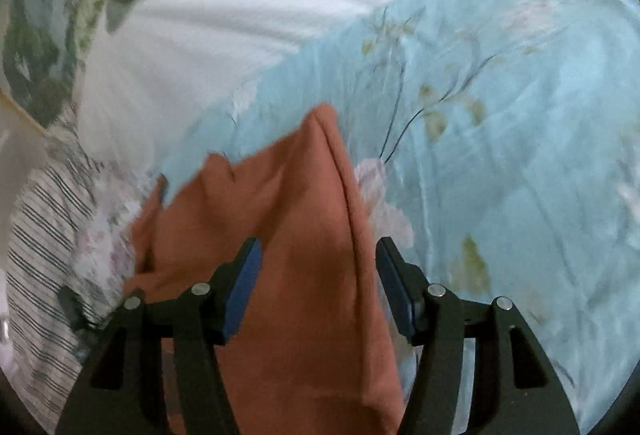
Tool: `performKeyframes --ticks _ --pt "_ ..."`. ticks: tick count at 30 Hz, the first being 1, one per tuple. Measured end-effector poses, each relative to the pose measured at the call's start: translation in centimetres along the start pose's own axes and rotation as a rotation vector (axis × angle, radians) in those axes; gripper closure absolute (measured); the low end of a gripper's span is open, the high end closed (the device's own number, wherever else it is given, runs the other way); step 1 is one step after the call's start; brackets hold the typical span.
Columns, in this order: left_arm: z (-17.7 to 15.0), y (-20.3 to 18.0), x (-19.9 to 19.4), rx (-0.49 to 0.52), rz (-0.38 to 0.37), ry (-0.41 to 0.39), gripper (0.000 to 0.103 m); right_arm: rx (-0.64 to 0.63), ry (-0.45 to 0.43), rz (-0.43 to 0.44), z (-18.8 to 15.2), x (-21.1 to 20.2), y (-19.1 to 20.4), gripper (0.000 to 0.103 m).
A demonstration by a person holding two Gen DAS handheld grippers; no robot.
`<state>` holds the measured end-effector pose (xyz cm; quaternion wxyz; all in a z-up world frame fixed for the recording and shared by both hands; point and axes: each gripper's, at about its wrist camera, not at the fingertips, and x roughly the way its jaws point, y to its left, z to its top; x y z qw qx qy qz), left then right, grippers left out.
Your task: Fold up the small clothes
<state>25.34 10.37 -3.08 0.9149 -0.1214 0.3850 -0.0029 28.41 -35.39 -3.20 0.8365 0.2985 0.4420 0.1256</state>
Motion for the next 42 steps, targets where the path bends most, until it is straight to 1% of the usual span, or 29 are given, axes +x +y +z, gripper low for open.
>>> performKeyframes --ticks 2,3,4,5,7,8,10,11,13,15,18,20,22,23,24,25,26,27,28,29,31,32,33,34,35,37,39,40,42 --pt "-0.5 0.1 0.1 0.011 0.009 0.018 0.093 -0.011 0.035 -0.012 1.4 1.4 -1.6 0.045" --pt "-0.7 0.0 0.3 0.016 0.010 0.027 0.093 -0.014 0.056 -0.003 2.0 1.9 -2.7 0.051" --pt "-0.8 -0.2 0.4 0.024 0.010 0.034 0.093 -0.002 0.082 0.017 2.1 2.8 -3.2 0.086" --pt "-0.8 -0.5 0.5 0.032 0.010 0.037 0.093 0.018 0.091 0.032 2.3 2.7 -4.4 0.093" --pt "-0.7 -1.1 0.2 0.048 -0.010 0.029 0.093 0.024 0.025 0.052 2.6 0.8 -5.8 0.093" --pt "-0.5 -1.7 -0.1 0.060 -0.046 0.019 0.093 0.017 -0.038 0.056 2.9 -1.3 -6.2 0.093" --pt "-0.3 -3.1 -0.3 0.092 -0.082 0.006 0.093 0.010 -0.117 0.042 3.4 -4.1 -6.8 0.093" --pt "-0.3 -4.2 -0.2 0.127 -0.083 0.000 0.093 0.009 -0.138 0.030 3.5 -5.0 -7.2 0.093" --pt "-0.5 -5.7 0.5 0.170 -0.062 -0.004 0.093 0.020 -0.123 0.005 3.4 -5.0 -8.6 0.093" --pt "-0.7 -6.6 1.6 0.194 -0.052 0.008 0.093 0.016 -0.095 -0.052 3.0 -3.4 -10.1 0.093" --pt "-1.1 -6.7 2.9 0.225 -0.019 0.032 0.093 0.040 -0.080 -0.109 2.7 -1.9 -10.6 0.093" --pt "-1.1 -6.2 3.2 0.237 -0.014 0.050 0.092 0.059 -0.047 -0.139 2.6 -1.1 -10.8 0.091" --pt "-1.0 -5.7 3.0 0.241 -0.025 0.054 0.087 0.044 -0.073 -0.201 2.8 -2.0 -9.7 0.085" --pt "-0.9 -5.5 2.9 0.239 -0.023 0.055 0.085 0.024 -0.101 -0.232 2.6 -2.9 -9.0 0.084" --pt "-0.7 -5.2 2.8 0.229 -0.033 0.062 0.085 0.006 -0.133 -0.216 2.3 -3.7 -7.9 0.083" --pt "-0.5 -4.9 3.0 0.212 -0.058 0.075 0.083 -0.006 -0.148 -0.179 2.0 -4.2 -7.1 0.079" --pt "-0.2 -4.6 3.2 0.189 -0.096 0.100 0.074 -0.036 -0.144 -0.116 1.6 -4.3 -5.9 0.070" --pt "0.1 -4.3 3.3 0.162 -0.141 0.126 0.064 -0.070 -0.116 -0.070 1.3 -3.8 -4.7 0.063" --pt "0.4 -4.1 3.4 0.145 -0.169 0.140 0.061 -0.098 -0.071 -0.029 1.0 -2.9 -3.9 0.053" --pt "0.6 -4.0 3.5 0.138 -0.193 0.151 0.061 -0.117 -0.010 0.007 0.4 -1.7 -3.2 0.052" --pt "0.8 -4.2 3.9 0.170 -0.198 0.179 0.061 -0.130 0.067 -0.007 -0.3 0.3 -2.9 0.052" --pt "0.8 -4.5 4.1 0.200 -0.174 0.183 0.065 -0.140 0.103 -0.051 -0.7 1.5 -3.1 0.052" --pt "0.6 -4.9 4.3 0.242 -0.137 0.183 0.084 -0.141 0.120 -0.068 -1.0 2.0 -3.3 0.052" --pt "0.4 -5.1 4.4 0.269 -0.108 0.178 0.094 -0.140 0.117 -0.058 -1.2 2.0 -3.4 0.052" --pt "0.4 -5.1 4.4 0.282 -0.089 0.170 0.097 -0.139 0.111 -0.052 -1.4 1.8 -3.5 0.052" --pt "0.9 -4.9 3.6 0.270 -0.045 0.102 0.098 -0.145 0.126 -0.064 -1.5 1.6 -3.4 0.052" --pt "1.8 -4.4 2.4 0.240 0.030 0.007 0.099 -0.151 0.127 -0.078 -1.6 1.8 -3.6 0.052" --pt "2.1 -4.1 2.1 0.218 0.036 0.001 0.099 -0.150 0.127 -0.078 -1.7 1.9 -3.8 0.052" --pt "2.2 -3.2 1.7 0.178 -0.005 0.021 0.097 -0.122 0.115 -0.070 -2.3 1.6 -4.6 0.052"
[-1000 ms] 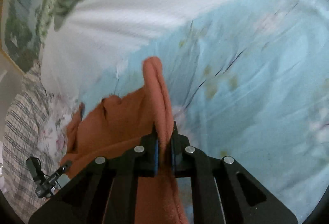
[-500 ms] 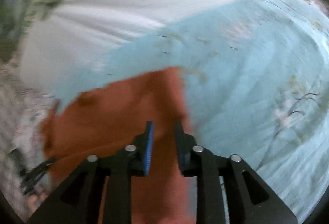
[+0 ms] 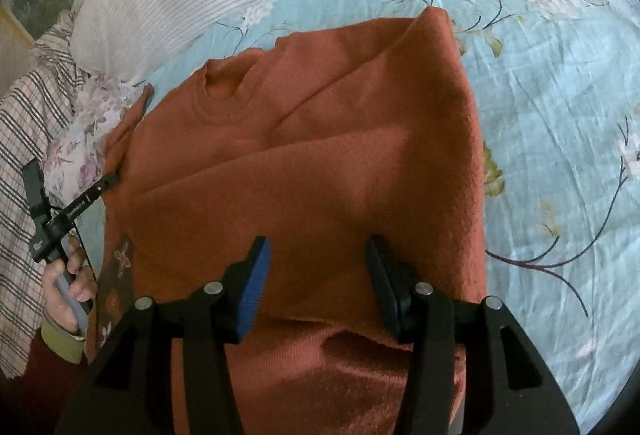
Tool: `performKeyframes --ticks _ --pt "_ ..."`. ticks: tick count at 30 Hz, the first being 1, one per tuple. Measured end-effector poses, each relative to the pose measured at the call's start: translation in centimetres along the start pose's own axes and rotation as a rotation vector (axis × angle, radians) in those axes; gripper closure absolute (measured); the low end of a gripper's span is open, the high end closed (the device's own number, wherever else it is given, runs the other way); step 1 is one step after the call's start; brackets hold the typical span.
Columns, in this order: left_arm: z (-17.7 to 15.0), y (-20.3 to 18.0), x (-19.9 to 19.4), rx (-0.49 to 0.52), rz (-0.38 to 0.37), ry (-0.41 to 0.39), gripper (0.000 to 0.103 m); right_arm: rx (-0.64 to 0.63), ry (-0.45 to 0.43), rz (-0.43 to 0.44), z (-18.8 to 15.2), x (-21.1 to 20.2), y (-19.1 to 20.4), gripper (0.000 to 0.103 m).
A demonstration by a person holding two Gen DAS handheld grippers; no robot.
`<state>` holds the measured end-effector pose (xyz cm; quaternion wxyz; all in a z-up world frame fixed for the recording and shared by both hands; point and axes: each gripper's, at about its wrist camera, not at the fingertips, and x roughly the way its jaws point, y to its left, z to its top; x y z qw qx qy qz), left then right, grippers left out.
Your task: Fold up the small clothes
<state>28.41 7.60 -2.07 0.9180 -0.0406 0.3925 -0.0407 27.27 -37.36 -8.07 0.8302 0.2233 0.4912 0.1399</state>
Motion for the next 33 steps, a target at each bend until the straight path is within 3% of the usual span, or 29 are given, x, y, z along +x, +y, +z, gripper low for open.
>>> performKeyframes --ticks 1,4,6,10,14,18,24,25,26,27,28,33 --pt "-0.2 0.3 -0.2 -0.004 -0.002 0.002 0.094 0.018 -0.012 0.005 0.1 -0.1 -0.2 0.051" --pt "-0.6 1.7 -1.3 -0.005 0.084 -0.013 0.086 0.046 -0.061 0.092 -0.7 -1.3 0.1 0.051" --pt "-0.1 3.1 -1.6 -0.027 0.121 -0.020 0.062 0.032 -0.079 0.135 -1.4 -2.1 1.5 0.051" --pt "2.4 5.5 -0.4 -0.069 0.199 -0.007 0.041 0.025 -0.079 0.202 -2.9 -2.3 3.9 0.048" --pt "5.8 6.5 2.2 -0.049 0.293 0.010 0.021 0.027 -0.056 0.243 -3.8 -0.8 5.1 0.044" --pt "9.5 5.9 6.0 0.013 0.365 0.018 0.020 0.034 -0.007 0.267 -4.8 0.6 6.0 0.044" --pt "12.6 4.9 14.1 0.093 0.428 0.099 0.021 0.070 0.034 0.289 -6.3 1.3 5.7 0.044" --pt "12.9 5.4 15.0 0.078 0.420 0.109 0.026 0.075 0.037 0.291 -6.4 1.4 5.5 0.044" --pt "13.0 5.8 15.4 0.062 0.411 0.107 0.052 0.079 0.038 0.286 -6.4 1.4 5.4 0.044" --pt "13.1 6.4 15.6 0.044 0.400 0.109 0.085 0.078 0.040 0.284 -6.8 1.2 5.0 0.044" --pt "13.1 6.9 15.6 0.022 0.384 0.110 0.091 0.079 0.040 0.280 -6.8 1.1 4.9 0.044" --pt "12.3 8.4 11.7 -0.054 0.265 0.010 0.094 0.074 0.023 0.290 -7.0 0.6 4.7 0.044"
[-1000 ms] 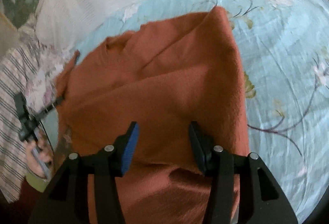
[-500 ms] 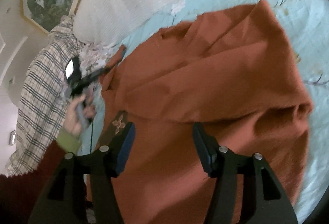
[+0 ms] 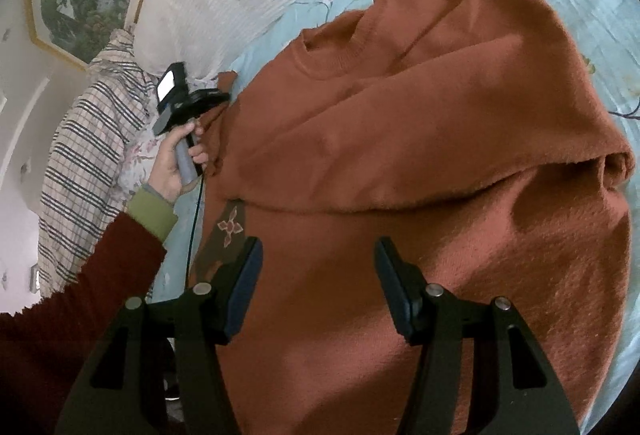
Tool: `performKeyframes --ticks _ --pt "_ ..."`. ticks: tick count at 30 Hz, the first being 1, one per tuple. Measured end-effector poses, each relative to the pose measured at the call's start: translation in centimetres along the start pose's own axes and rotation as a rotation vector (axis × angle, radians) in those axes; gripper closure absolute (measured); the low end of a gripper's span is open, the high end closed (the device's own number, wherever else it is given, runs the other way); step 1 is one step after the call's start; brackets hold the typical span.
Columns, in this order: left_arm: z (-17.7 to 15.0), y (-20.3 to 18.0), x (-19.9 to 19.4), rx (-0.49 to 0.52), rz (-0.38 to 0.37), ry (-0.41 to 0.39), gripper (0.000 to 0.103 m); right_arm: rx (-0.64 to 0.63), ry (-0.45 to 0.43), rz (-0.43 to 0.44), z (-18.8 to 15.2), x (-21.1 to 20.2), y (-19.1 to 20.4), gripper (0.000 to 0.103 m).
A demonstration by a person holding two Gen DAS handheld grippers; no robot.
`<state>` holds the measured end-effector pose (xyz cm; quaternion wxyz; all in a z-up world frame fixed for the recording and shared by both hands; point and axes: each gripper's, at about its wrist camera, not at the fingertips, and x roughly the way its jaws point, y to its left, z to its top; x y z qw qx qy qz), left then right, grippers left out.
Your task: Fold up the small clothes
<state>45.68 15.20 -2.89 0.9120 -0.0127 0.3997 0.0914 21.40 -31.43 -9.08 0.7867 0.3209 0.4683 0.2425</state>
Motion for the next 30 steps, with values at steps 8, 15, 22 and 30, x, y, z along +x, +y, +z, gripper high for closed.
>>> performKeyframes --ticks 8,15,22,30 --pt "-3.9 -1.9 -12.5 0.061 -0.278 -0.170 0.095 -0.016 -0.047 0.014 -0.7 -1.8 0.8 0.044" --pt "-9.4 -12.0 -19.4 0.257 -0.529 -0.175 0.095 -0.010 -0.090 0.007 -2.0 -4.4 0.4 0.044" --pt "-15.3 -23.1 -18.5 0.431 -0.606 -0.083 0.095 0.034 -0.145 -0.037 -3.0 -7.2 -1.6 0.044" --pt "-20.1 -26.5 -14.4 0.496 -0.549 0.055 0.082 0.096 -0.184 -0.068 -3.4 -8.2 -3.5 0.044"
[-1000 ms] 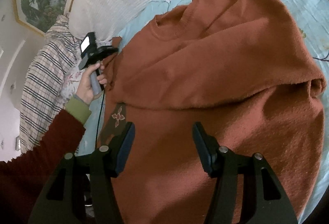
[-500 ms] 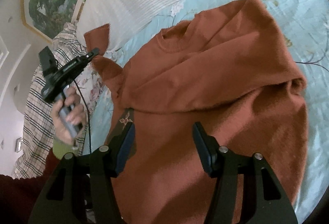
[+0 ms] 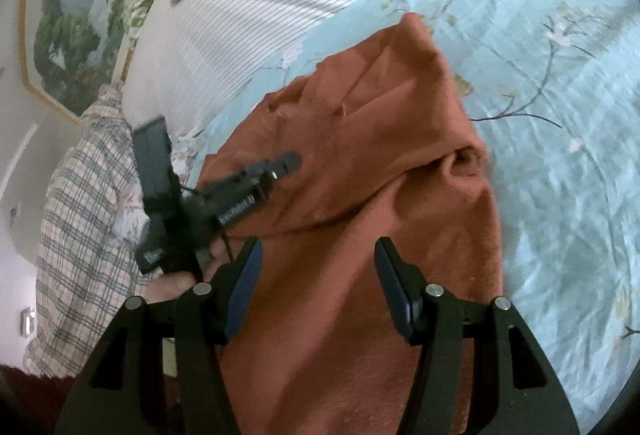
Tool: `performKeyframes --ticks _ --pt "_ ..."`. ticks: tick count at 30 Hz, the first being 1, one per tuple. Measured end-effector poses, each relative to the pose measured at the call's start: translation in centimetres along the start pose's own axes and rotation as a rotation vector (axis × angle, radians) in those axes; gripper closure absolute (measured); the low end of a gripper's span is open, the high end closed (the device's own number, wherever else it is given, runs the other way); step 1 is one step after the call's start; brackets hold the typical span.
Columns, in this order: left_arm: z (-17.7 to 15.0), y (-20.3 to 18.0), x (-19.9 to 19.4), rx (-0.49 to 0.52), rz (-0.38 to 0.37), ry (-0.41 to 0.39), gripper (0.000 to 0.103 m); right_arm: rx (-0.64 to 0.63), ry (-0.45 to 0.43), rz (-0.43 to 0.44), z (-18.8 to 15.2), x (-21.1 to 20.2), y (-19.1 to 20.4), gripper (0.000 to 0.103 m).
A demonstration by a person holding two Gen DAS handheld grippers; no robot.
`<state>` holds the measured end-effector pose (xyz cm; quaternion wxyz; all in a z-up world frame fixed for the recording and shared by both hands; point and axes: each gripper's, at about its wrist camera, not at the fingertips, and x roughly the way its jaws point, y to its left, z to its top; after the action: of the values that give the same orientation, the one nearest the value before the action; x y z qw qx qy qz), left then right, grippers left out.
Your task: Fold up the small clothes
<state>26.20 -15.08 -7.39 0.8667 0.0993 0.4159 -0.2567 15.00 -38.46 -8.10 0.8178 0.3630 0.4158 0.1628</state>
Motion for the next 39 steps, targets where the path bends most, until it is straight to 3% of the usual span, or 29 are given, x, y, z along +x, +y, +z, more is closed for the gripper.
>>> performKeyframes --ticks 1,3,5,10,14,18,22,24,25,27,30,31,33,35,39 --pt "-0.3 0.1 -0.2 -0.005 -0.002 0.003 0.078 0.005 -0.003 0.002 0.0 0.1 -0.1 0.044" --pt "-1.5 0.8 -1.4 -0.018 -0.001 -0.009 0.056 0.007 -0.007 0.014 0.1 0.3 -0.2 0.044" --pt "-2.8 1.5 -2.9 -0.031 0.023 -0.035 0.048 0.001 -0.009 0.017 0.5 1.0 0.2 0.044" --pt "-6.6 6.9 -7.5 -0.125 0.126 -0.066 0.048 -0.002 0.009 0.027 1.7 3.4 0.8 0.044" --pt "-9.4 13.4 -10.4 -0.255 0.340 -0.083 0.048 -0.010 0.018 -0.019 2.7 6.2 1.1 0.044" --pt "-11.3 20.5 -11.4 -0.433 0.433 -0.070 0.051 0.011 0.014 -0.093 4.3 9.3 0.8 0.044" --pt "-10.9 22.7 -10.6 -0.431 0.414 -0.064 0.051 0.074 0.002 -0.108 5.4 11.5 0.2 0.044" --pt "-10.4 22.8 -9.1 -0.397 0.382 -0.035 0.051 0.066 0.006 -0.048 5.8 12.2 0.9 0.071" --pt "-10.2 22.9 -8.4 -0.384 0.393 -0.017 0.052 0.060 0.021 -0.005 6.0 12.7 1.5 0.099" --pt "-10.1 23.2 -6.8 -0.370 0.431 0.020 0.073 0.038 0.009 0.045 6.3 12.3 2.8 0.100" --pt "-10.8 23.8 -8.1 -0.418 0.430 -0.037 0.086 -0.016 -0.097 0.152 7.4 8.7 5.5 0.100" --pt "-11.0 23.8 -9.1 -0.429 0.478 -0.070 0.092 -0.025 -0.138 0.176 7.8 7.2 6.0 0.101" --pt "-11.6 23.9 -10.2 -0.456 0.504 -0.104 0.092 -0.031 -0.221 0.193 8.5 3.7 6.0 0.101" --pt "-12.7 24.4 -10.8 -0.506 0.465 -0.123 0.090 -0.020 -0.247 0.173 8.8 2.0 5.0 0.101" --pt "-13.3 23.4 -10.3 -0.496 0.490 -0.098 0.089 -0.008 -0.152 0.047 7.4 3.9 2.0 0.101"
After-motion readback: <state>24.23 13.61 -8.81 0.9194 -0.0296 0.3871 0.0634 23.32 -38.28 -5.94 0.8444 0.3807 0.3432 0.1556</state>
